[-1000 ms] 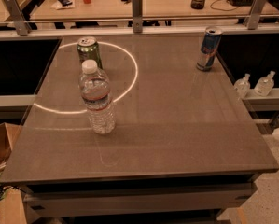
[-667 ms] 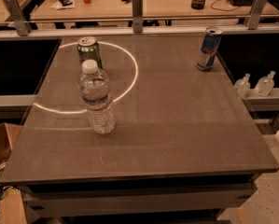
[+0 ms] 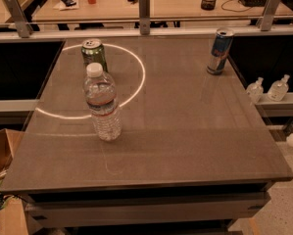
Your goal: Move redbull can near water bottle
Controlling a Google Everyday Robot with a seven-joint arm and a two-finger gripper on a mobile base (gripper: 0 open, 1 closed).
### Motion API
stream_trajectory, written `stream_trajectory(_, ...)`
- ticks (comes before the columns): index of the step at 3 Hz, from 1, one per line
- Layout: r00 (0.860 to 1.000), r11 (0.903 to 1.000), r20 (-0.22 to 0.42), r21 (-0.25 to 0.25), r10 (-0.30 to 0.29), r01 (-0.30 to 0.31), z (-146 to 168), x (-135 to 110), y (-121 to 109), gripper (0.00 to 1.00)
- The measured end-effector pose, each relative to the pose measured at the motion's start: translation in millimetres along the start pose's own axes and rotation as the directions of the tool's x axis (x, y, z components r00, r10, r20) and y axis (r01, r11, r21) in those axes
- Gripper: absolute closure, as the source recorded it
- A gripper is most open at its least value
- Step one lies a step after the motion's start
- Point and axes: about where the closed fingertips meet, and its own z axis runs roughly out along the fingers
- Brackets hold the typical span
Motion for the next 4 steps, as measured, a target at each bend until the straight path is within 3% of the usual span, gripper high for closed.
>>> stream_trajectory(1, 0.999, 0.9989, 0.028, -0.012, 0.046, -0.045, 8.9, 7.4, -4.2, 0.0)
stream_trajectory(2, 0.999, 0.9989, 0.028, -0.013, 0.045, -0.045, 9.0, 7.3, -4.2, 0.0)
stream_trajectory(3, 0.993, 0.9946, 0.069, 0.025, 0.099, -0.101, 27.3, 6.1, -9.3, 0.0)
stream_trajectory(4, 0.982, 0.9835, 0.122, 0.09, 0.146, -0.157, 69.9, 4.3, -21.8, 0.0)
